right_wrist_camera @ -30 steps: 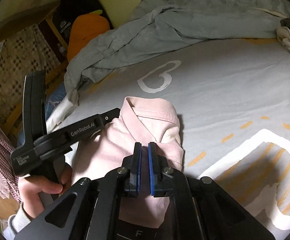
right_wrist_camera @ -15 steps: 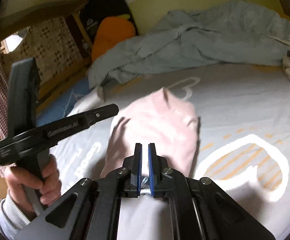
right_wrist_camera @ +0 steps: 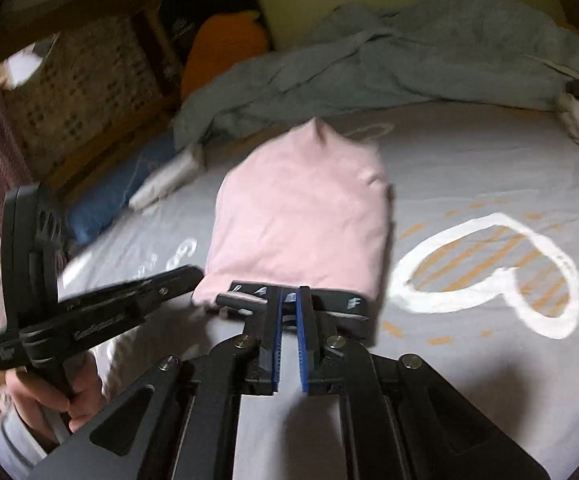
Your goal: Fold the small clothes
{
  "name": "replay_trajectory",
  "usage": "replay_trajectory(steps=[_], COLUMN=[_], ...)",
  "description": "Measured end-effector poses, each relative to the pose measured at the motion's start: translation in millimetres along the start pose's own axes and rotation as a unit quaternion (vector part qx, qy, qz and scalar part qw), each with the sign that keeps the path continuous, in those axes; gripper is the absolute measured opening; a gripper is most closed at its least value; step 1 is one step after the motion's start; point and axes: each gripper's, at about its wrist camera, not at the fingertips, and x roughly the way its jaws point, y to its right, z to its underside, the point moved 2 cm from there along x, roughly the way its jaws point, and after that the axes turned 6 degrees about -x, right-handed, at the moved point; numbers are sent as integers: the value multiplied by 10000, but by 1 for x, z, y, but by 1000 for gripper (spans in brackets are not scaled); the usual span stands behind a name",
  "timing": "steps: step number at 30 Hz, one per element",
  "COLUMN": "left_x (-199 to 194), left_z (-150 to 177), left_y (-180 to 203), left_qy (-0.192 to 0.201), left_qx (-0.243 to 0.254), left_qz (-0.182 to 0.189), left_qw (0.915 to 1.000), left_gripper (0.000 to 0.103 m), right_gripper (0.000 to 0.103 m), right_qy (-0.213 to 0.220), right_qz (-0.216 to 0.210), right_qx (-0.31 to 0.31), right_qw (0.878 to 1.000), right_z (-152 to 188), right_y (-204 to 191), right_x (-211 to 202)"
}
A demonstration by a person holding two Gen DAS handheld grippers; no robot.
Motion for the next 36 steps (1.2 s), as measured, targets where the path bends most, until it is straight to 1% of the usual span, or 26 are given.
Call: replay_trajectory(steps=[1,2,3,4,5,6,7,8,9,11,12,13,14,15,17,18,19,21,22,23,24,26,29,33,36], left_x=[-2,-4,-5,-3,-1,3,9,16,25,40,48,56,59,58,61,64,69,75,75,76,75,71,61,44,31], left_z=[-6,-12,-17,-23,-28,-33,-38,-42,-45,-46,-45,-42,-40,-40,-41,-40,-39,-38,-39,-38,-38,-39,-44,-62,-82], left_y=[1,2,1,2,2,1,-2,-6,-13,-28,-37,-44,-49,-50,-48,-48,-49,-55,-58,-59,-58,-52,-37,-12,17], left_qy=[51,125,215,238,191,119,15,-90,-187,-305,-397,-481,-442,-372,-407,-469,-585,-627,-625,-622,-599,-523,-426,-260,-145], left_qx=[-80,-156,-216,-257,-320,-446,-650,-845,-1117,-1647,-1918,-2167,-2295,-2252,-2143,-2151,-2239,-2430,-2477,-2509,-2516,-2444,-2189,-1961,-1685], left_qz=[114,178,198,227,331,498,714,872,990,845,936,1161,1309,1414,1675,1785,1874,1945,1991,2000,1998,1966,1870,2052,2197], left_qw=[9999,9996,9993,9991,9988,9977,9953,9926,9886,9822,9761,9681,9634,9633,9614,9590,9546,9483,9461,9451,9451,9481,9567,9585,9608], left_gripper=[39,61,63,63,64,67,71,82,87,87,87,87,86,86,84,71,63,47,43,35,27,21,19,19,19], right_gripper=[21,35,52,57,58,59,61,68,71,71,71,71,71,71,71,70,68,53,48,39,32,26,25,25,25], right_qy=[176,298,422,517,566,553,491,436,361,145,51,-66,-165,-237,-387,-458,-494,-537,-503,-487,-474,-405,-279,-51,204], right_qz=[14,-4,-24,-50,-106,-187,-355,-485,-637,-950,-1002,-981,-976,-1031,-1239,-1363,-1467,-1551,-1554,-1585,-1599,-1521,-1412,-1545,-1546], right_qx=[300,504,735,962,1208,1426,1741,1942,2157,2552,2652,2687,2585,2436,2145,2061,2023,2044,2075,2065,2032,1942,1783,1742,1586], right_qw=[9994,9983,9964,9940,9910,9880,9829,9788,9737,9621,9590,9582,9609,9641,9681,9679,9670,9650,9645,9643,9648,9683,9734,9725,9750], right_z=[-4,-7,-10,-13,-16,-19,-21,-21,-21,-19,-18,-17,-18,-19,-24,-26,-27,-30,-30,-29,-29,-30,-36,-55,-79], right_y=[10,18,27,37,47,56,67,73,80,93,97,99,98,95,88,85,83,80,81,80,80,78,74,79,88], right_x=[-7,-12,-15,-17,-17,-15,-10,-5,2,18,24,31,39,45,54,61,66,75,77,78,77,75,63,30,-1])
